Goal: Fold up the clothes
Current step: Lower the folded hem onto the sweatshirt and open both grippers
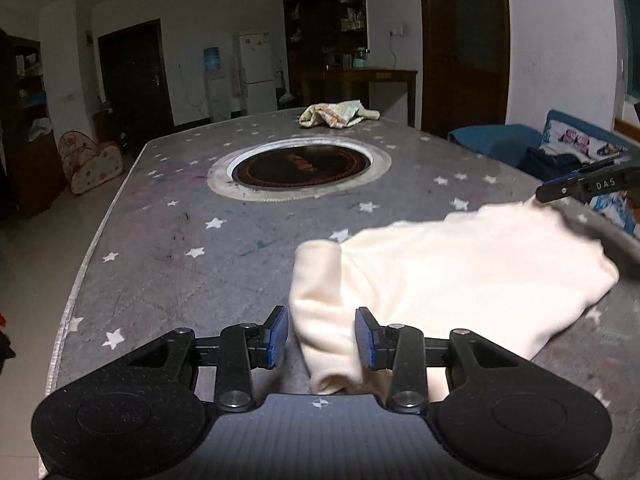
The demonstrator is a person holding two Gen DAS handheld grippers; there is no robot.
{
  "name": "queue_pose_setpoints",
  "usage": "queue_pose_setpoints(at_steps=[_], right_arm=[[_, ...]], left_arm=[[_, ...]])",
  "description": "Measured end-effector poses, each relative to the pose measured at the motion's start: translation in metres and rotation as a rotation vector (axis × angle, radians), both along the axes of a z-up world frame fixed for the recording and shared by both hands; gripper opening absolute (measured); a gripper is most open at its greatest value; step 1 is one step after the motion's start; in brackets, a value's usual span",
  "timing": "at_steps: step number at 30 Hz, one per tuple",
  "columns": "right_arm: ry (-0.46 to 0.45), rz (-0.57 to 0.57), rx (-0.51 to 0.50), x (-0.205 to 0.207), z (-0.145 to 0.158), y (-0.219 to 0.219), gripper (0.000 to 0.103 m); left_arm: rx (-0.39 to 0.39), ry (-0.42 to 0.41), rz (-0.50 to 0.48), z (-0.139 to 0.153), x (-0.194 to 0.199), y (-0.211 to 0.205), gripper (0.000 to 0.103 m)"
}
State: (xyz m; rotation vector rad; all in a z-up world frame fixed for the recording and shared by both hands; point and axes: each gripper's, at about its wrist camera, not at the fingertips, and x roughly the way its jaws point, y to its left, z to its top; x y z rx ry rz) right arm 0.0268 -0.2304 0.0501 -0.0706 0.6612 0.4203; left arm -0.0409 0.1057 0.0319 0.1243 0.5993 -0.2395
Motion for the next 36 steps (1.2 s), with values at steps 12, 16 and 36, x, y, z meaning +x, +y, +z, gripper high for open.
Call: queue_pose_setpoints(at_steps=[12,16,36], right_arm=[[0.040,0.164,0.036,0.007,-0.011,0.044,0.030],[0.078,0.137,0.039,0.012,-0.020,0.037,0.030],[0.097,0.102,0.022,0.020,-0.010,0.021,0.031]], left_arm=[[-0.107,0.048,0.008,-0.008,0.044,-0.003,0.039],[-0.140,0.083,0.150,-0.015,0.048,0.025,0.042],[-0.129,0.020,0.224,-0.007,0.059,0.029,0.033]])
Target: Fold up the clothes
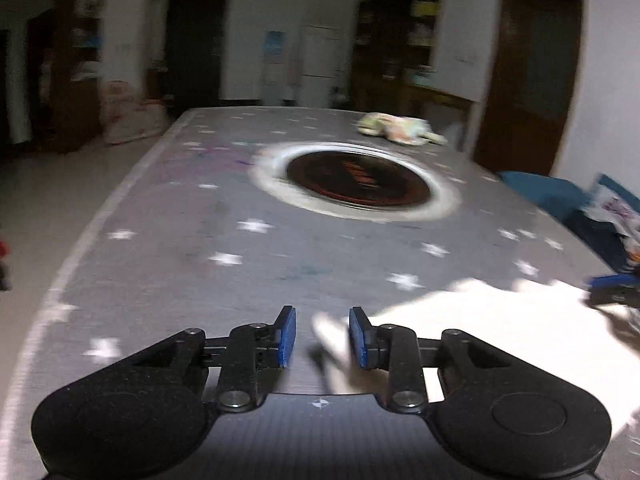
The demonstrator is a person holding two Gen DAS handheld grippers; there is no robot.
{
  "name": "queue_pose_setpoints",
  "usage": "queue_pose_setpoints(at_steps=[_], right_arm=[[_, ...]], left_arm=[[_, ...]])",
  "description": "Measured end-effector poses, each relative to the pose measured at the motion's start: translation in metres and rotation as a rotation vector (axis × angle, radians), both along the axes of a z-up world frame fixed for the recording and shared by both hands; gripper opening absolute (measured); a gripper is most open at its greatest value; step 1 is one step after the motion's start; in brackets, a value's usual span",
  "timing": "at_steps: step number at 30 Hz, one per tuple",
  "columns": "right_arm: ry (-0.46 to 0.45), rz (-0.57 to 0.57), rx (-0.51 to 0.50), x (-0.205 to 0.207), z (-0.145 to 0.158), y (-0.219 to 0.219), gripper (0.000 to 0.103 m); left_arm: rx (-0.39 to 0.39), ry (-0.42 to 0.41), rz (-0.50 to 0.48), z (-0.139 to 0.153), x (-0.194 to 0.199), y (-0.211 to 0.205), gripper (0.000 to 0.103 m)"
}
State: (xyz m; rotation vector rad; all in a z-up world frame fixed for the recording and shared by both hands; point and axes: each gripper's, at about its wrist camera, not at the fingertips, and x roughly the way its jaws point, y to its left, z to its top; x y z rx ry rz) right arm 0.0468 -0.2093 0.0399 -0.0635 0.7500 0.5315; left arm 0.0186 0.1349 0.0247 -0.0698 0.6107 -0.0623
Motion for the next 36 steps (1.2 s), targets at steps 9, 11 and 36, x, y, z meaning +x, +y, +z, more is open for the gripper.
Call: queue_pose_setpoints(at_steps=[9,11,36], right_arm=[[-0.027,0.067,-0.015,-0.015,0.021,0.006,0.032],[-0.024,0.084,-0.019,-0.019,0.023,0.010,0.033],[0.037,0.097,-0.056,-0.089,0.029,-0.007,0.043]], left_arm=[[-0.050,-0.083,0.000,0.028,-0.026,0.005,0.029],[-0.060,-0.104,-0.072,0.032,-0.034,-0.009,0.029],[-0.085,-0.009,-0.069,0.011,-0.060,-0.014,0.031]])
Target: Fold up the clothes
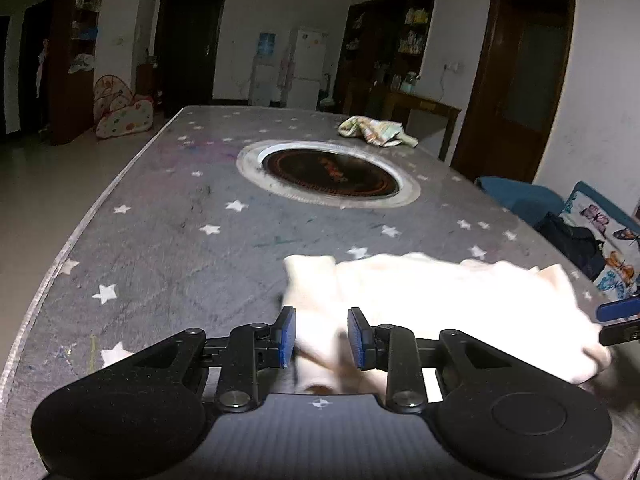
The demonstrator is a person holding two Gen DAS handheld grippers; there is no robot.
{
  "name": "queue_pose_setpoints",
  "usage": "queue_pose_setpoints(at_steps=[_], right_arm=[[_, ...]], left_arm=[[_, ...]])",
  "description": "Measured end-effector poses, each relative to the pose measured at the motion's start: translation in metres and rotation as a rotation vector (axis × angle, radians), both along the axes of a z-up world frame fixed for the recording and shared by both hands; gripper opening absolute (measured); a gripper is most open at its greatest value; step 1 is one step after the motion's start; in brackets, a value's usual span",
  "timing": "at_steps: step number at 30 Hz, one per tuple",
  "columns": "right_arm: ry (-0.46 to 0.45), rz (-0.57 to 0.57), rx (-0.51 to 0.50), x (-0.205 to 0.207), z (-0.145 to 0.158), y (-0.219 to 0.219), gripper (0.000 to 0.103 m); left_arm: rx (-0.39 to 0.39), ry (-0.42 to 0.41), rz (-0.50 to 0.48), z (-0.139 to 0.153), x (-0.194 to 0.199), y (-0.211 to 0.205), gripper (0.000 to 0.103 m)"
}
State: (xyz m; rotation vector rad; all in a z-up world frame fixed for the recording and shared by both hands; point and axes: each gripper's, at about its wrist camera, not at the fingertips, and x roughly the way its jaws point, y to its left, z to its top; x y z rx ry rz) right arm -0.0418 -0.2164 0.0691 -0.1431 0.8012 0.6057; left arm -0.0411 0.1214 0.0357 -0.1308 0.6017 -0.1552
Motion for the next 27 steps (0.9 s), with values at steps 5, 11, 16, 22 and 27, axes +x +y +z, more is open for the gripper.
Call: queue_pose_setpoints(at_steps=[5,11,16,22,27], right_arm=[[0.010,-0.020,-0.018,-0.004,0.006,-0.002,0.043],[-0.007,-0.027,0.043,-0.011,-0.005,0.007,0.040],[-0.009,-0.019,0.015,-0.012,-0.026,0.015,0.035],[-0.019,0.001,0.023,-0.014,-0.014,0.016,0.034],[-0.058,-0.006,0.053,0.003,0.000,0.022,0.037]], left_arm=[[-0.021,-0.036,-0.072,0.009,-0.011,-0.016,0.031],[0.008,-0.003,-0.116,-0.006,-0.010,-0.032,0.031],[0.051,0.007,-0.106,-0.018,-0.011,-0.030,0.030],[0.018,-0.004,-0.102,-0.005,-0.012,-0.022,0.031],[-0.003,-0.017,-0.091,0.003,0.010,-0.023,0.031]])
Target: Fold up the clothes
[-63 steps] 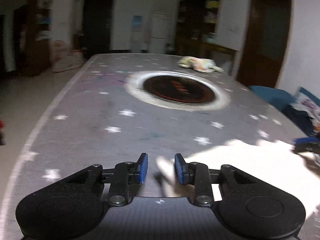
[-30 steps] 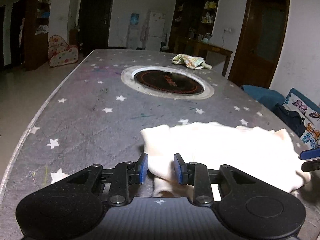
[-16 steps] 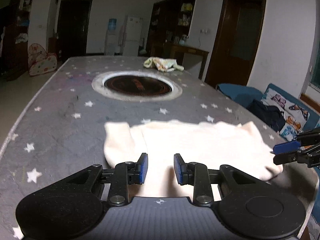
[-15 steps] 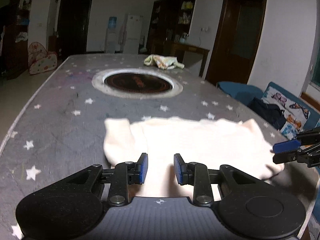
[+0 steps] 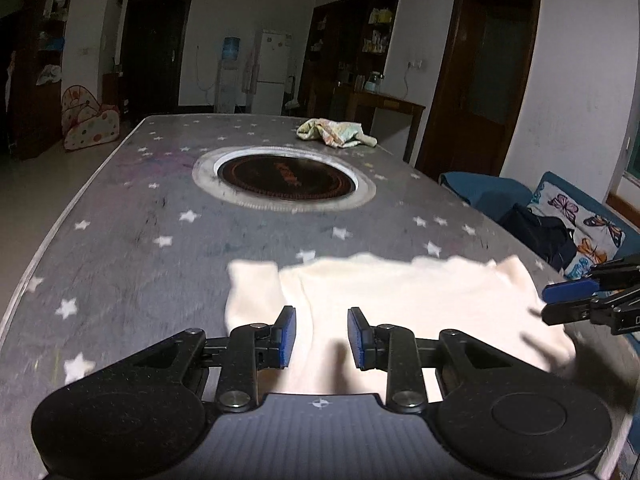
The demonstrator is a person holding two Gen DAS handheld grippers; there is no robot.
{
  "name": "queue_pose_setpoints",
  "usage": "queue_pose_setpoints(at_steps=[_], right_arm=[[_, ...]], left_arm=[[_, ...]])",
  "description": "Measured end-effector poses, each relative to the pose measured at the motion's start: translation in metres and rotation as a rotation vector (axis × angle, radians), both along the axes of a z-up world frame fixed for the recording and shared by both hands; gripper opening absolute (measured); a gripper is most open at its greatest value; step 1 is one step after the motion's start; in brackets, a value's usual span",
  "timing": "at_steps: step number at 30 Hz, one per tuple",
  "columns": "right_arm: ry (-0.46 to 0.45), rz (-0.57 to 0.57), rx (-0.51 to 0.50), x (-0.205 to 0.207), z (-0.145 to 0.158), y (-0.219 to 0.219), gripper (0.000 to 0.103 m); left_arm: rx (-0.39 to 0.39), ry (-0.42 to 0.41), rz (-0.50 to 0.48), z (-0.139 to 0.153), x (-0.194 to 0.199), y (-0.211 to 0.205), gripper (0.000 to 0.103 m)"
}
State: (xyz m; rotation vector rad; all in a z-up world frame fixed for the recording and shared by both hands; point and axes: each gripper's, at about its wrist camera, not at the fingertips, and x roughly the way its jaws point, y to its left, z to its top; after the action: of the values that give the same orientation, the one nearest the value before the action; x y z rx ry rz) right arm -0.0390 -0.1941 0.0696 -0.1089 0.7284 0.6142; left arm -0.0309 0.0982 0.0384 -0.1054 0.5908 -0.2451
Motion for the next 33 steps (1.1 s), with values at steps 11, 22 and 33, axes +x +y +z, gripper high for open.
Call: queue_pose_setpoints(at_steps=[11,22,33], right_arm=[[0.054,-0.127,0.064,0.060,-0.027,-0.003,0.040],[0.025,-0.114,0.028,0.051,-0.018,0.003,0.049],[-0.012,0.013,-0.027,0.010,-0.020,0.039,0.057]], left_arm=[[-0.011,0.066,0.082,-0.018,0.046,0.016,0.031],[-0.055,0.067,0.088,-0.011,0.035,0.021,0.047],[-0.012,0.026,0.059,-0.006,-0.009,0.005,0.054]])
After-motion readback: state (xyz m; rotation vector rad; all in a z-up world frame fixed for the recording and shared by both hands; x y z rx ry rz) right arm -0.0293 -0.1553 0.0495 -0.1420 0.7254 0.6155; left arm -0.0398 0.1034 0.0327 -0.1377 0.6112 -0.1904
